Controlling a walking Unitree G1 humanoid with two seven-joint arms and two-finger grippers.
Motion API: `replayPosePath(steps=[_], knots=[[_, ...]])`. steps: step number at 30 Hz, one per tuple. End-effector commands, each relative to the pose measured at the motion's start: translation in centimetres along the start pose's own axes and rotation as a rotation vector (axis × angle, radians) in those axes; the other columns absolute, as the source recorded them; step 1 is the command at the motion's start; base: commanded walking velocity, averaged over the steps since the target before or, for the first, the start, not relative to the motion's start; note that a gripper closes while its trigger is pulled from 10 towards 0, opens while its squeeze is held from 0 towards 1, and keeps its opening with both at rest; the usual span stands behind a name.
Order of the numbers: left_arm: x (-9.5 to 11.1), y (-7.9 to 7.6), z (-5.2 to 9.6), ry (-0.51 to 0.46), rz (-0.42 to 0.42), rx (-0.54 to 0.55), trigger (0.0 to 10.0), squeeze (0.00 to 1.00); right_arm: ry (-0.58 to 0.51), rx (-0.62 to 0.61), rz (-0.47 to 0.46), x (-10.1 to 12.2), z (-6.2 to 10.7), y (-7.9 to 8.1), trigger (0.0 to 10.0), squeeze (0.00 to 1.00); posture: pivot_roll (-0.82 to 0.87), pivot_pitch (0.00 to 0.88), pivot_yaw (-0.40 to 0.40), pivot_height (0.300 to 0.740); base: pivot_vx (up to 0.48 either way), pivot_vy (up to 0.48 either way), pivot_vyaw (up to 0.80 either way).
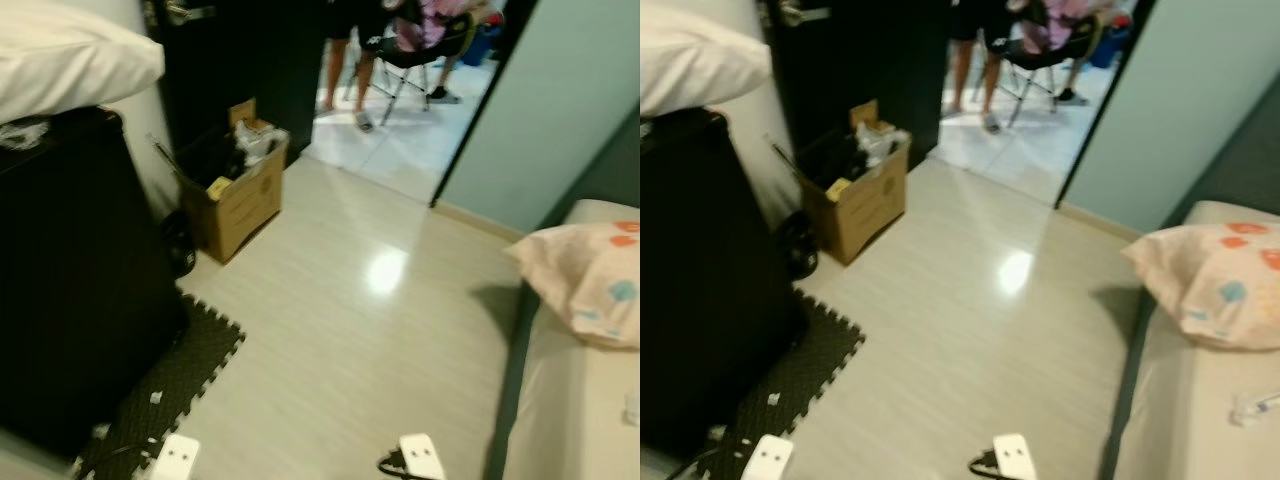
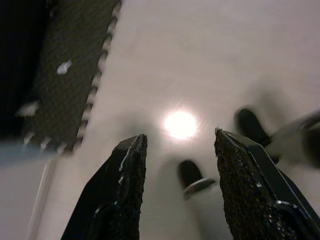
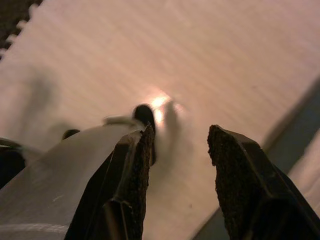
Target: Clean up the room
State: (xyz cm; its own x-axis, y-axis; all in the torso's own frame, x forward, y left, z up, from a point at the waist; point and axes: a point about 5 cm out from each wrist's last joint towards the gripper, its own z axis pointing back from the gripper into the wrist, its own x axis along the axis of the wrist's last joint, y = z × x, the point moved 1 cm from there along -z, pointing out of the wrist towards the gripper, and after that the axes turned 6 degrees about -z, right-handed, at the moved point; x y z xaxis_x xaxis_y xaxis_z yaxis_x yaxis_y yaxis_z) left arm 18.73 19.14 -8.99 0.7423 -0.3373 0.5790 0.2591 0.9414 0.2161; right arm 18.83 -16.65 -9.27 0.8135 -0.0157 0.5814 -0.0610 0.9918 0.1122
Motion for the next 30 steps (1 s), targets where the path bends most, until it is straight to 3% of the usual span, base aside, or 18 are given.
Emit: replayPosePath(steps=[1, 22, 30], knots=[[-2.03, -0.01, 0.47, 0.068, 0.011, -0.002, 10.0, 0.0, 0.026, 0.007, -0.007, -0.91, 0.08, 0.35, 10.0, 0.0, 0.03, 0.004, 0.015, 0.74, 0.0, 0.0, -0.78], [-1.72, -0.14, 0.39, 0.055, 0.02, -0.005, 10.0, 0.0, 0.026, 0.002, 0.002, -0.88, 0.11, 0.18, 10.0, 0.0, 0.03, 0.004, 0.01, 0.74, 0.0, 0.0, -0.78], [-1.61, -0.21, 0.37, 0.05, 0.007, -0.008, 10.0, 0.0, 0.019, -0.001, 0.02, -0.71, 0.09, 0.14, 10.0, 0.0, 0.03, 0.004, 0.01, 0.74, 0.403, 0.213, -0.54]])
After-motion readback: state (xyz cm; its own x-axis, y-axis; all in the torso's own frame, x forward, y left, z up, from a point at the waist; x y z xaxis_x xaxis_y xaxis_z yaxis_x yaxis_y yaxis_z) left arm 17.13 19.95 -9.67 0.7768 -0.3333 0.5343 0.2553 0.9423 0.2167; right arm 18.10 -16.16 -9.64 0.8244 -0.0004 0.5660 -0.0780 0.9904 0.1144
